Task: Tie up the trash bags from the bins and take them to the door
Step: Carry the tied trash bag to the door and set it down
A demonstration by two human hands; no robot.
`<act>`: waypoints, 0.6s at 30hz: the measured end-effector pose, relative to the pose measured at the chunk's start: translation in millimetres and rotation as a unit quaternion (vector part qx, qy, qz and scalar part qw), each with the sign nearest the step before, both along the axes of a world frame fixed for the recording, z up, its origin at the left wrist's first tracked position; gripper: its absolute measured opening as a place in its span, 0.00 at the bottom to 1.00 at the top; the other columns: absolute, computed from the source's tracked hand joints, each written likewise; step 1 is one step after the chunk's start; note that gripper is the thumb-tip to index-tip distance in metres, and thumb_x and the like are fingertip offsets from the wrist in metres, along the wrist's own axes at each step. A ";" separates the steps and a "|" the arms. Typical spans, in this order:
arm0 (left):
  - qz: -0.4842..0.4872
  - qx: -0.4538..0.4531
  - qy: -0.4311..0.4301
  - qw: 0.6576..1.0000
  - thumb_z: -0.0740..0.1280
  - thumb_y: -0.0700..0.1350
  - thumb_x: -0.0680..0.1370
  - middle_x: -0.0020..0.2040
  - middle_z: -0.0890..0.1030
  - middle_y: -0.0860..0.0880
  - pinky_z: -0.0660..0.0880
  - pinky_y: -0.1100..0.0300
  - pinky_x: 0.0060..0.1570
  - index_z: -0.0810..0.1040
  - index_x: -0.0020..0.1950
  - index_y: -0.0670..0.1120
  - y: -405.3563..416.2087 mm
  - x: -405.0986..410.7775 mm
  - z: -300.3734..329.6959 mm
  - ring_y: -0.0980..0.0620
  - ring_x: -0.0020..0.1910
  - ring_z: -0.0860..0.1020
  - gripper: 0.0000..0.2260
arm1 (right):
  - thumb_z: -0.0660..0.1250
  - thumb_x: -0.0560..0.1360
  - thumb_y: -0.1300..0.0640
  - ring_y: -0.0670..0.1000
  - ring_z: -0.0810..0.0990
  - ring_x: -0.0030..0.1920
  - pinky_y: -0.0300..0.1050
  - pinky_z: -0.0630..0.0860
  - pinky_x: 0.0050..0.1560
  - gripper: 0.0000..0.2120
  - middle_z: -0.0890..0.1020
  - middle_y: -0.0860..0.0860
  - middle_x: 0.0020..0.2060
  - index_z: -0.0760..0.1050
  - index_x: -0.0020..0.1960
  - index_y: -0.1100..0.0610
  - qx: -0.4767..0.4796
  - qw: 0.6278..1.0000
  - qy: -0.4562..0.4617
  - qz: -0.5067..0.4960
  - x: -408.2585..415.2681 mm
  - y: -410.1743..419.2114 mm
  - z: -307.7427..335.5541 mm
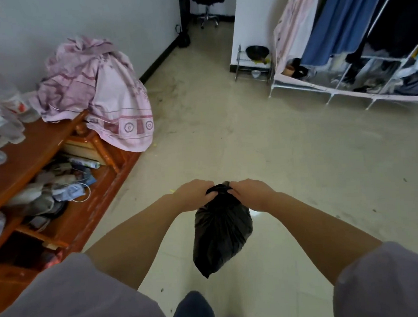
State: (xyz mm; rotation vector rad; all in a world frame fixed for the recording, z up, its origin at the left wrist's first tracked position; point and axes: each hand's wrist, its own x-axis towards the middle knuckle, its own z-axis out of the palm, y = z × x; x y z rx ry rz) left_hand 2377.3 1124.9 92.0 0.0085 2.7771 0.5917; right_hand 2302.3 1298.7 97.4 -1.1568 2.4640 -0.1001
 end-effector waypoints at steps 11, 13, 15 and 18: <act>-0.033 -0.023 -0.007 0.999 0.56 0.49 0.81 0.40 0.71 0.47 0.65 0.55 0.40 0.67 0.42 0.45 -129.4 -264.5 -1.3 0.46 0.40 0.71 0.11 | 0.48 0.83 0.50 0.54 0.71 0.42 0.47 0.66 0.41 0.11 0.74 0.55 0.41 0.66 0.49 0.54 -0.006 0.999 0.002 -0.033 -247.7 -123.9 0.2; -0.043 -0.021 -0.001 0.999 0.56 0.49 0.81 0.40 0.72 0.47 0.65 0.55 0.40 0.67 0.43 0.45 -152.9 -312.1 6.9 0.46 0.40 0.71 0.11 | 0.48 0.83 0.51 0.56 0.73 0.43 0.47 0.66 0.42 0.14 0.78 0.57 0.46 0.69 0.55 0.57 -0.013 0.999 0.003 -0.042 -290.6 -145.3 10.6; -0.054 -0.023 -0.004 0.998 0.56 0.49 0.81 0.40 0.72 0.47 0.64 0.55 0.39 0.67 0.43 0.45 -169.5 -356.1 12.4 0.47 0.40 0.70 0.10 | 0.48 0.83 0.51 0.58 0.75 0.46 0.48 0.69 0.42 0.16 0.79 0.57 0.48 0.69 0.58 0.59 -0.014 0.999 0.000 -0.050 -331.2 -162.3 14.7; -0.071 -0.029 -0.010 0.997 0.56 0.48 0.82 0.40 0.71 0.48 0.63 0.56 0.39 0.66 0.43 0.45 -191.4 -423.1 15.4 0.48 0.40 0.69 0.10 | 0.48 0.82 0.49 0.59 0.77 0.46 0.51 0.72 0.44 0.17 0.79 0.58 0.49 0.68 0.60 0.58 -0.010 0.998 0.005 -0.063 -398.6 -184.3 7.5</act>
